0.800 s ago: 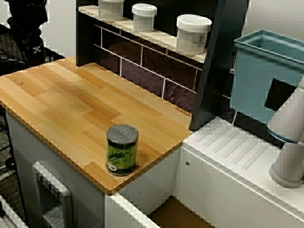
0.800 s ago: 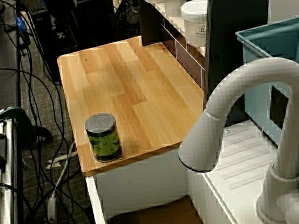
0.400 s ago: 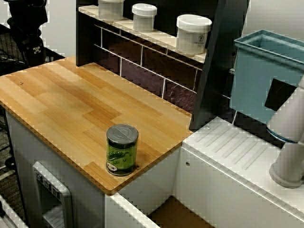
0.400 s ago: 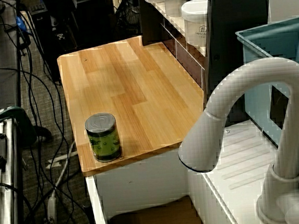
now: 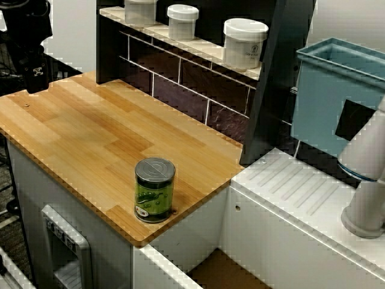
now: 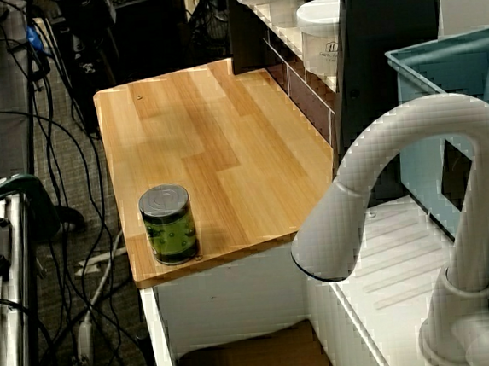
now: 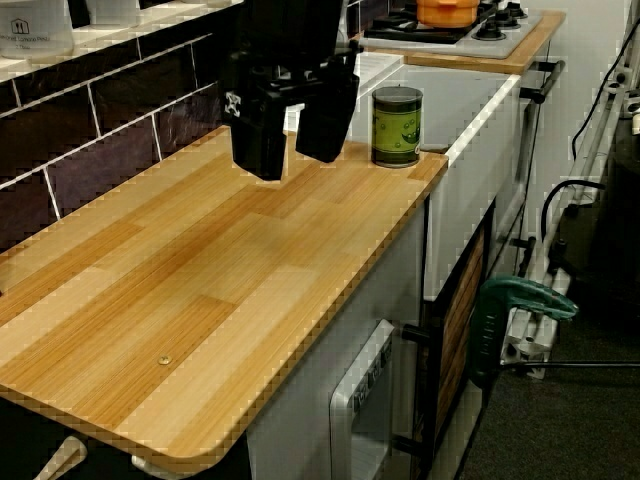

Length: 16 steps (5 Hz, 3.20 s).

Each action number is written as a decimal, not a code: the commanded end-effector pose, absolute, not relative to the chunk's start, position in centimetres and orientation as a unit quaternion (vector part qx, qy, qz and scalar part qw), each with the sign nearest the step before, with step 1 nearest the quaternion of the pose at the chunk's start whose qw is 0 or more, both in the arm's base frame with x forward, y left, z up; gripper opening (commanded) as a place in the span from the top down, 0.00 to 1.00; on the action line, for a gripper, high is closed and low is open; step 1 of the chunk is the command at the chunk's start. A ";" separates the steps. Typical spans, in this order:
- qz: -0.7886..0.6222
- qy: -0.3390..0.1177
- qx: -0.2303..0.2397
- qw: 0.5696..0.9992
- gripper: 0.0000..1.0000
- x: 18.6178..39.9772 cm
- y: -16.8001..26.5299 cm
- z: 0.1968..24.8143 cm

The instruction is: Push into sink

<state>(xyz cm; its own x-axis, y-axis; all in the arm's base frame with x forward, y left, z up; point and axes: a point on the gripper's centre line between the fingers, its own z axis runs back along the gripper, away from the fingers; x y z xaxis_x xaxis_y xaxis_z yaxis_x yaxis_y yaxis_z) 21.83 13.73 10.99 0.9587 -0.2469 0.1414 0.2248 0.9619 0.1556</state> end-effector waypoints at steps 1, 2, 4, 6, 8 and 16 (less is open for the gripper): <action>-0.092 -0.092 0.104 0.986 0.00 23.5 16.7 11.0; -0.043 -0.076 0.156 0.984 0.00 23.7 15.1 9.9; -0.065 -0.078 0.147 0.984 0.00 22.7 13.1 8.7; -0.096 -0.086 0.087 0.988 0.00 22.7 12.4 7.8; -0.109 -0.088 0.100 0.985 0.00 23.9 10.7 6.0; -0.200 -0.124 0.112 0.966 0.00 22.7 -1.5 5.9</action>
<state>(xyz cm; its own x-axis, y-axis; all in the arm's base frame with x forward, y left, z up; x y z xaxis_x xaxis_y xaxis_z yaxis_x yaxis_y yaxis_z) 22.42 -1.59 5.15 0.8946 -0.4165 0.1620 0.3693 0.8931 0.2569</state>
